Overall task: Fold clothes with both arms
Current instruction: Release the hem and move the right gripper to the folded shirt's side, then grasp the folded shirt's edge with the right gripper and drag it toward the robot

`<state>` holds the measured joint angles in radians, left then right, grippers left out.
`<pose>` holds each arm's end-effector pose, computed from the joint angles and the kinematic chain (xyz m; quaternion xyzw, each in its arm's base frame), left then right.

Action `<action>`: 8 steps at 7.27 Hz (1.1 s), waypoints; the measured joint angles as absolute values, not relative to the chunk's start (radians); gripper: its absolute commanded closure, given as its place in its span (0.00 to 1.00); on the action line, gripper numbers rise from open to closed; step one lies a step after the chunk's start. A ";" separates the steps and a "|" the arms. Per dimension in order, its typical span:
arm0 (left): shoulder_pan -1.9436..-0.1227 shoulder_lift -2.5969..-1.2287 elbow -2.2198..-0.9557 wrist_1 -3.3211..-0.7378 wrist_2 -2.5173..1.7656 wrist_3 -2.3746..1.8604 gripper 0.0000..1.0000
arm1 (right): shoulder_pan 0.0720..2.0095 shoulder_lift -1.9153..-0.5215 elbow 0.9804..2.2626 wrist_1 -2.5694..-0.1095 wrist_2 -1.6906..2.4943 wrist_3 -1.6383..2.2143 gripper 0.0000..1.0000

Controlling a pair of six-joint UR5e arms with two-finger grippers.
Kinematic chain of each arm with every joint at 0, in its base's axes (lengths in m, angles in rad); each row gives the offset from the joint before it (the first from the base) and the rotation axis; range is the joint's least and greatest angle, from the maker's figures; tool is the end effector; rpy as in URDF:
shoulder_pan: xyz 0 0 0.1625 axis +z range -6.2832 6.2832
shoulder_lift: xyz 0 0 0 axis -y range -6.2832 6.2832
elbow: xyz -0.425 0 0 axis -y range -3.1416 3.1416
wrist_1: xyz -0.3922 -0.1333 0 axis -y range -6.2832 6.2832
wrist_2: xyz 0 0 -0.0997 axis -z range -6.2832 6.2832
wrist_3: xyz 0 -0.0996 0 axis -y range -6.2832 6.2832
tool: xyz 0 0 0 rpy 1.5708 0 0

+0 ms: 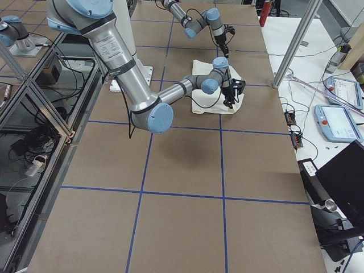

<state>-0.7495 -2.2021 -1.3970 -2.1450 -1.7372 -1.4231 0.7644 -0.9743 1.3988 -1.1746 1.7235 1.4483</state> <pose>0.4608 -0.5884 0.2972 0.1481 0.4743 -0.2178 0.8401 -0.4496 -0.5948 0.3467 0.1075 -0.3893 0.2596 0.8772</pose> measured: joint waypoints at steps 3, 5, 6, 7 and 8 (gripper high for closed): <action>-0.752 -2.189 -1.448 -2.157 -1.741 -1.439 0.43 | 0.693 -1.191 1.679 -1.150 1.726 1.593 0.21; -0.751 -2.176 -1.454 -2.167 -1.739 -1.472 0.43 | 0.632 -1.290 1.726 -1.085 1.720 1.746 0.18; -0.751 -2.172 -1.456 -2.172 -1.739 -1.480 0.43 | 0.610 -1.319 1.731 -1.056 1.717 1.794 0.18; -0.750 -2.171 -1.459 -2.174 -1.738 -1.483 0.43 | 0.593 -1.336 1.733 -1.042 1.712 1.815 0.18; -0.750 -2.169 -1.460 -2.174 -1.737 -1.484 0.44 | 0.579 -1.349 1.737 -1.038 1.705 1.831 0.18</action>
<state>-0.7502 -2.1694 -1.4600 -2.1744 -1.7371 -1.4837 0.5790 -1.3487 1.7375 -1.0377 1.7048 1.8308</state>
